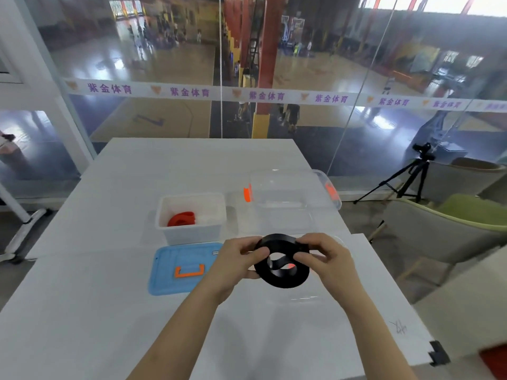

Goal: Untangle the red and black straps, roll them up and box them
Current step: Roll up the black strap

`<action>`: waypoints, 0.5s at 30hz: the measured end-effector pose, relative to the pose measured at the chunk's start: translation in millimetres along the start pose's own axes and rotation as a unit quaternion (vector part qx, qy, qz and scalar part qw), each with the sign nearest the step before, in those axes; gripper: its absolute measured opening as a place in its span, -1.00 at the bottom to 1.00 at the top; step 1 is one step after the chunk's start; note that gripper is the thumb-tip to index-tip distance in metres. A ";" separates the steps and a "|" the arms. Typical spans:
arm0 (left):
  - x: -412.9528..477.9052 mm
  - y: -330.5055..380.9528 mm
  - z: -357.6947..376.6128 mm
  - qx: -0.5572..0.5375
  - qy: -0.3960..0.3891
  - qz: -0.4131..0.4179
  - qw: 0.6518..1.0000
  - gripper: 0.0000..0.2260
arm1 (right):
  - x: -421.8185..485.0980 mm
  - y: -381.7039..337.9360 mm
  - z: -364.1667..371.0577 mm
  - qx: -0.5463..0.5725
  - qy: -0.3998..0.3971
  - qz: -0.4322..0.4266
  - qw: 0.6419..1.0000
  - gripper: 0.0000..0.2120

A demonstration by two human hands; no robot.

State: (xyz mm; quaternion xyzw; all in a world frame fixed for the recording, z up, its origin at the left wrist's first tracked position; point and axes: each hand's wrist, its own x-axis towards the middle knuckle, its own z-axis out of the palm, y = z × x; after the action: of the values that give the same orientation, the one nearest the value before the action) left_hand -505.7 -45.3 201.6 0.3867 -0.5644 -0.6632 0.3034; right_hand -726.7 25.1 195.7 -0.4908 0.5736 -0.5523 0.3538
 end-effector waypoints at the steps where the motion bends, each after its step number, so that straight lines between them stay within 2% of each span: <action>1: 2.6 -1.8 1.7 -0.018 0.016 -0.003 1.000 -0.79 | 0.2 2.0 -0.3 -0.010 0.005 -0.008 1.000 -0.71; 4: 13.4 -6.3 4.7 -0.039 0.039 -0.010 0.998 -0.79 | 5.7 8.5 0.9 -0.023 0.027 -0.016 0.999 -0.69; 10: 51.5 -14.8 2.5 -0.073 0.082 -0.035 0.993 -0.82 | 46.1 29.5 4.6 0.008 0.065 0.030 0.997 -0.70; 12: 72.0 -18.2 1.5 -0.074 0.102 -0.045 0.991 -0.82 | 66.8 38.9 3.0 -0.009 0.048 0.029 0.998 -0.70; 15: 108.9 -20.6 0.5 -0.076 0.132 -0.063 0.986 -0.85 | 104.9 56.9 -5.4 -0.093 -0.015 -0.012 0.995 -0.62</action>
State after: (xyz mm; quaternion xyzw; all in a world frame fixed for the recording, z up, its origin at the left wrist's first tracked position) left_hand -561.8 -132.7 162.8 0.4813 -0.4424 -0.6650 0.3612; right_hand -769.7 -78.6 155.0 -0.5365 0.6115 -0.4930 0.3085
